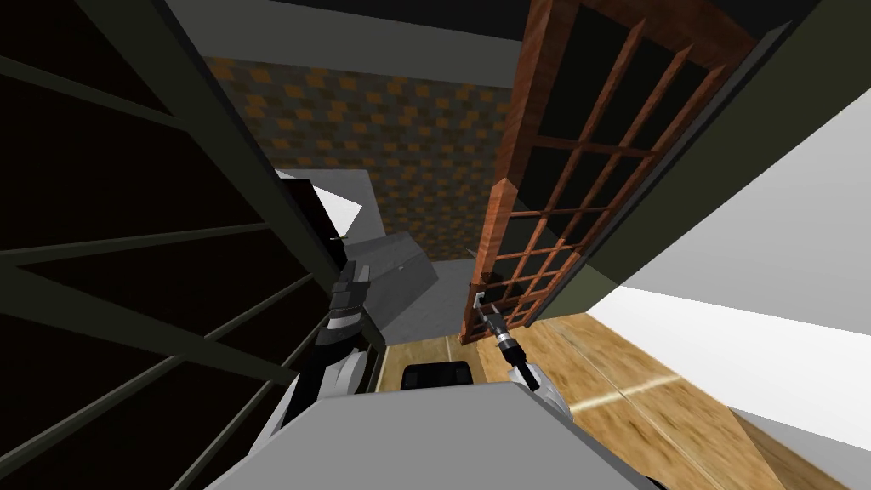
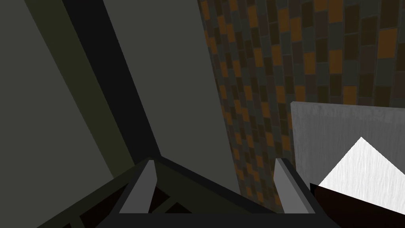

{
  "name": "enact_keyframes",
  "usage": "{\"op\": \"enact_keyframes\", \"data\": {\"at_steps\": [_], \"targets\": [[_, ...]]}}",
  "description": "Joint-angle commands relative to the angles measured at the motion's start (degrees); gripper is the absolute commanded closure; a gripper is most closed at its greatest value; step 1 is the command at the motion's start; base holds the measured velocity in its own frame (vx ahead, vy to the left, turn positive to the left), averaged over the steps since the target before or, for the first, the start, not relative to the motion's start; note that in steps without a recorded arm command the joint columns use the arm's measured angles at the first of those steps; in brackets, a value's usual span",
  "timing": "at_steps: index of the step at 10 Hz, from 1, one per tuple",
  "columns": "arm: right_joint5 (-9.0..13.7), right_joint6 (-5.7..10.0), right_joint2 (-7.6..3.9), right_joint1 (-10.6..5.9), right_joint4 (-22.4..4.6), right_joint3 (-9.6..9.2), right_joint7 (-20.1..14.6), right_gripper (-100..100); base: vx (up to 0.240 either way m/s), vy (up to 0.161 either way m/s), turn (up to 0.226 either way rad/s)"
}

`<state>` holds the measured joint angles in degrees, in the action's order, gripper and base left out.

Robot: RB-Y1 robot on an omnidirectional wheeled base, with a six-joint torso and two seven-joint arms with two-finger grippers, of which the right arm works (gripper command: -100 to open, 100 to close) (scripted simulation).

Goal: Pull the door open

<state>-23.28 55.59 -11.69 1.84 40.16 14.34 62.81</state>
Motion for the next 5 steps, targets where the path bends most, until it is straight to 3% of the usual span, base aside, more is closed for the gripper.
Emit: {"op": "enact_keyframes", "data": {"at_steps": [1,3,4,5], "targets": [[0.61,1.11,-0.81,-0.14,-1.7,0.88,0.0,-100,0.161,0.041,0.093],[1.63,2.41,-1.96,0.65,-2.96,2.36,-0.19,-100,0.188,0.028,0.192],[1.45,2.61,-2.04,-0.1,-3.71,2.08,-0.11,-100,0.078,0.014,-0.001],[1.45,2.61,-2.04,-0.1,-3.71,2.08,-0.11,100,-0.018,0.002,-0.004]]}}
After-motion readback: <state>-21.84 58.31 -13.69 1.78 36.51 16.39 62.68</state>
